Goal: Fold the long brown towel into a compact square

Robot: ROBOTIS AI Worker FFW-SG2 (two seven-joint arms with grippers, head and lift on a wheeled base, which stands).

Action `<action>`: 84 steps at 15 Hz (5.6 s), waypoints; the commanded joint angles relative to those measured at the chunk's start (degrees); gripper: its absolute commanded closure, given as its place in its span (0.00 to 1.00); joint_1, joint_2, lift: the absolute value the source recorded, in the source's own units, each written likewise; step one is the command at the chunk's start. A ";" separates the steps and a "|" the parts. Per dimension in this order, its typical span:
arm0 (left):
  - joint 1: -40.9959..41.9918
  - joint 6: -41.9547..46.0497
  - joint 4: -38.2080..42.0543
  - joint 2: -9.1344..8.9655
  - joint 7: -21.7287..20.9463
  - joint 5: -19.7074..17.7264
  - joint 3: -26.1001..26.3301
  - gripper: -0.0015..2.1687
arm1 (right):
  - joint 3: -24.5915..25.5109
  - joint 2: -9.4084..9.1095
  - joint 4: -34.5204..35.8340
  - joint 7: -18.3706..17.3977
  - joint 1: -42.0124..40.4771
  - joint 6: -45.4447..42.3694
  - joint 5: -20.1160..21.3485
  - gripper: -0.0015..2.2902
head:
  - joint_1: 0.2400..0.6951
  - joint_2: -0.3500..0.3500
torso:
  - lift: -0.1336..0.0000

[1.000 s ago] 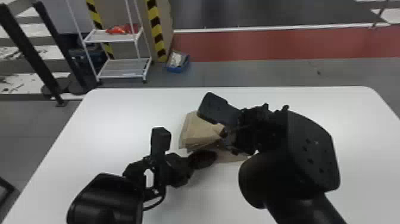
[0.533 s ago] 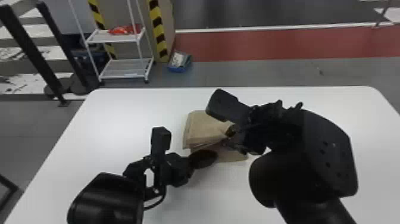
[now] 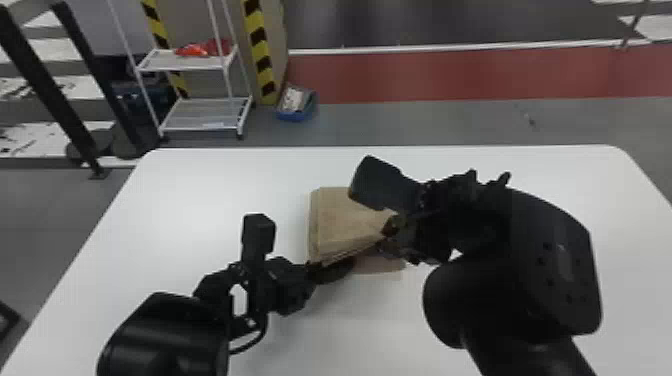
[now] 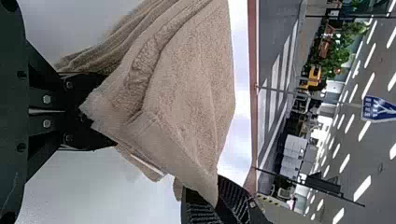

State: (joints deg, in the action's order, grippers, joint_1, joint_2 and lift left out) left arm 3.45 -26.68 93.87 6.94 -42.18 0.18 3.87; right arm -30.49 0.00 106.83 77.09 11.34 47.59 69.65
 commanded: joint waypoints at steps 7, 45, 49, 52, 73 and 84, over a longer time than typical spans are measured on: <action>0.06 0.00 0.08 -0.09 -0.10 0.26 0.08 0.99 | 0.79 -0.05 -1.54 -1.42 -0.80 -2.45 1.98 0.44 | 1.00 0.62 | 0.07; 3.32 0.00 4.39 0.18 -1.85 0.43 -0.44 0.99 | 8.17 -0.05 -16.48 -33.59 2.72 -12.47 -19.29 0.75 | 1.00 0.54 | 0.07; 3.75 0.00 4.57 0.35 -2.29 0.43 -0.53 0.99 | 7.47 -0.05 -10.24 -33.15 0.87 -8.61 -19.03 0.75 | 1.00 0.57 | 0.07; 3.58 0.00 4.48 0.35 -2.38 0.43 -0.36 0.99 | 7.20 -0.05 -6.02 -33.06 -0.09 -4.56 -19.03 0.75 | 1.00 0.57 | 0.07; 7.97 -18.45 17.49 0.62 -8.80 -2.73 -17.58 0.03 | 8.61 -0.05 -18.24 -40.09 -0.53 -20.56 -24.21 0.75 | 1.00 0.72 | 0.07; 13.69 -6.32 23.29 -1.93 11.51 -22.68 -23.65 0.03 | 21.53 -0.05 2.51 -58.02 -23.03 -44.29 -46.89 0.01 | 1.00 0.84 | 0.07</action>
State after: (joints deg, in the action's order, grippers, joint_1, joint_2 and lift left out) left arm 15.34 -37.80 116.54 5.85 -32.16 -21.67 -19.82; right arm -11.58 0.00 108.88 19.71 -8.49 7.11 25.85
